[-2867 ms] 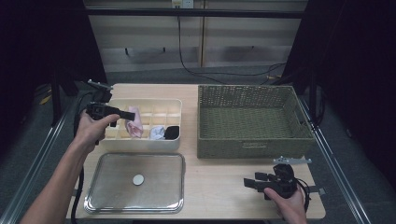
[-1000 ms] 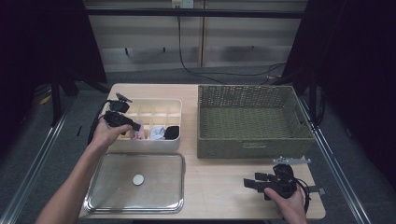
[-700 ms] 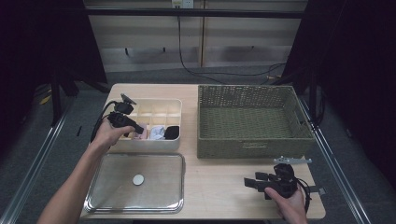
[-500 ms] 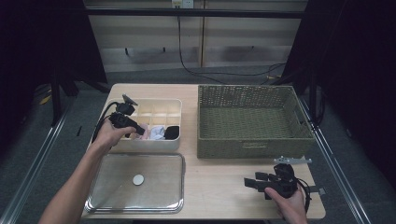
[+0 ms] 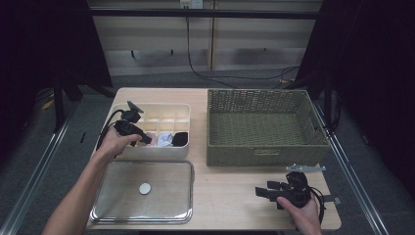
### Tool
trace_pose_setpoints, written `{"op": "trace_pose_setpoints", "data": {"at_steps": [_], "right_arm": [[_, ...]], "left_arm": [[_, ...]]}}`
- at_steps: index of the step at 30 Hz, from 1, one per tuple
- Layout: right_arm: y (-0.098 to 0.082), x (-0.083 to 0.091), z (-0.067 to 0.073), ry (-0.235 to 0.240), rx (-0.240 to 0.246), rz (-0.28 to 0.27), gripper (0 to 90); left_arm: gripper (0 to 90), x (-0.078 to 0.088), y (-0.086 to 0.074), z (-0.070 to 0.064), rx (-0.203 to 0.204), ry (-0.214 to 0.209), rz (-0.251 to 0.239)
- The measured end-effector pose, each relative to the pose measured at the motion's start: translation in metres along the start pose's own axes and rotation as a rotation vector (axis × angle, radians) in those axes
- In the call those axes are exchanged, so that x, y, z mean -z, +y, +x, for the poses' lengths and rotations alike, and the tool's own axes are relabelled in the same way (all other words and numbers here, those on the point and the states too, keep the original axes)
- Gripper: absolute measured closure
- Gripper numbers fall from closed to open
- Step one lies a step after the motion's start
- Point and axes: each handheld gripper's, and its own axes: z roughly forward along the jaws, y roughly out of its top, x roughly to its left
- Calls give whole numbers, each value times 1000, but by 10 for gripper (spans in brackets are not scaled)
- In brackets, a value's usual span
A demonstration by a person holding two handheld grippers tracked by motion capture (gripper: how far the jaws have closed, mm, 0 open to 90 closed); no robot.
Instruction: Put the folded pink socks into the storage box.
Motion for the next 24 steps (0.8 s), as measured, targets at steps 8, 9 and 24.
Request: {"op": "trace_pose_setpoints", "data": {"at_steps": [8,9,24], "right_arm": [[0,1,0,-1,-5,-6,287],[0,1,0,-1,-4,-6,287],[-1,2,1,-1,-3,-8,287]], "left_arm": [[732,-5,0,-1,5,16,10],[732,-6,0,-1,5,18,13],[736,-15,3,2,28,7,46]]}}
